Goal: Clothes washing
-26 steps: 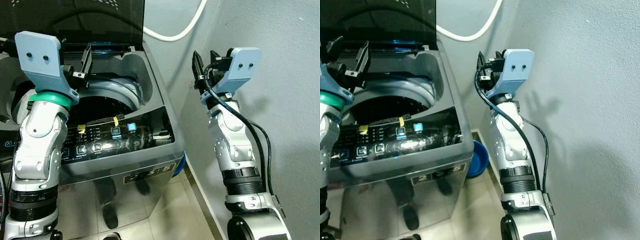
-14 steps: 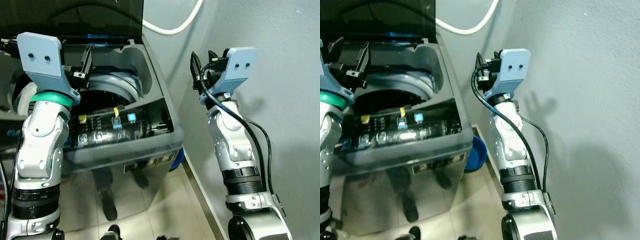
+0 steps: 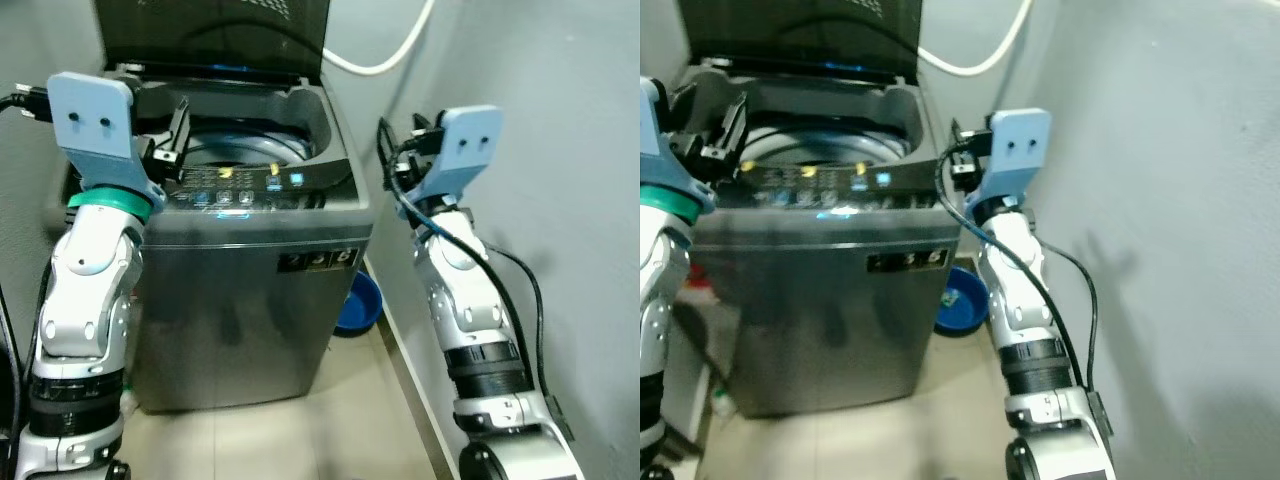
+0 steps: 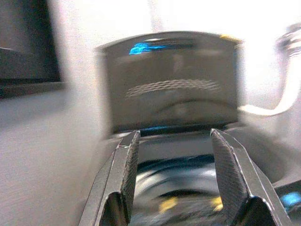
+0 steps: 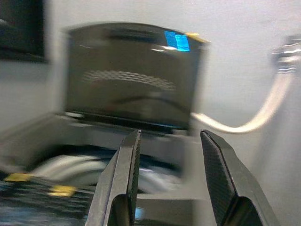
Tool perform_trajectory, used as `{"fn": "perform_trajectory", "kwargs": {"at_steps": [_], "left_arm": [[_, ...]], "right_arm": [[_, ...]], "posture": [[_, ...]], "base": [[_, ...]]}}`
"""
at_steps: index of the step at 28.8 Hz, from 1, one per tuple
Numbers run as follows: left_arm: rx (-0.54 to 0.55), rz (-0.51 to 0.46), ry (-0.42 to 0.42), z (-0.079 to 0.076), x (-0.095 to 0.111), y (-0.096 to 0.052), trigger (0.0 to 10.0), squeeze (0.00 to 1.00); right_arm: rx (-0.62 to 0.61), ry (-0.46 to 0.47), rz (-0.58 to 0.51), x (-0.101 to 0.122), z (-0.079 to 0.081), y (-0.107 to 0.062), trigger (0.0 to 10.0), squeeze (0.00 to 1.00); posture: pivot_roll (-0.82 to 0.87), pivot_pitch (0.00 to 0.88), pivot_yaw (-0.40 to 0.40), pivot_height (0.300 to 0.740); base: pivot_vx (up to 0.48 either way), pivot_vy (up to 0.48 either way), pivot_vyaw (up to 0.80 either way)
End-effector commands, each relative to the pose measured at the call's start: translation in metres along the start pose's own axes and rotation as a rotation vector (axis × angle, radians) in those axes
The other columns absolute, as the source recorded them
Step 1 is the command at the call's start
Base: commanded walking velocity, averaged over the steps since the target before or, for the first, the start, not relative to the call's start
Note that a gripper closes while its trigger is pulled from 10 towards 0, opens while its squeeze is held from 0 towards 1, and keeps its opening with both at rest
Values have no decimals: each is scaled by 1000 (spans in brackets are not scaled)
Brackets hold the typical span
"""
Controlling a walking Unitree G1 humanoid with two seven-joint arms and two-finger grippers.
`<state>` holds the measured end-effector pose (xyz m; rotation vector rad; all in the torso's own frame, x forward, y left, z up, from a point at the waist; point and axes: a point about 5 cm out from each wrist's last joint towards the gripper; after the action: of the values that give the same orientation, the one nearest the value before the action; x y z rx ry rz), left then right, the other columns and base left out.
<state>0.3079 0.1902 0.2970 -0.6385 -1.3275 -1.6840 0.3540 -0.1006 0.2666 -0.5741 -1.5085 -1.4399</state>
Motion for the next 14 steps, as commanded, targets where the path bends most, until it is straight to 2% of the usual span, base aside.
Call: {"fn": "perform_trajectory", "kwargs": {"at_steps": [1,14], "left_arm": [[-21,15,-2,-6,-3,0,10000,0],[-22,18,-5,-8,-3,-1,10000,0]], "right_arm": [[0,-1,23,-5,-2,-5,10000,0],[38,9,46,-8,1,-8,10000,0]], "posture": [[88,0,-43,740],[87,0,-47,740]], "base": [[0,0,794],[0,0,788]]}}
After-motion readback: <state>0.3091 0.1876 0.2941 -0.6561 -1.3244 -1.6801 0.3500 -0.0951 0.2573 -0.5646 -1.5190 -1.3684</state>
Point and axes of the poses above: a point about 5 cm out from each wrist's last joint towards the gripper, its own y axis pointing out of the wrist towards the gripper, its own x axis along the axis of the wrist's last joint, z = x × y, and after that the axes turned 10 degrees about y, right-handed
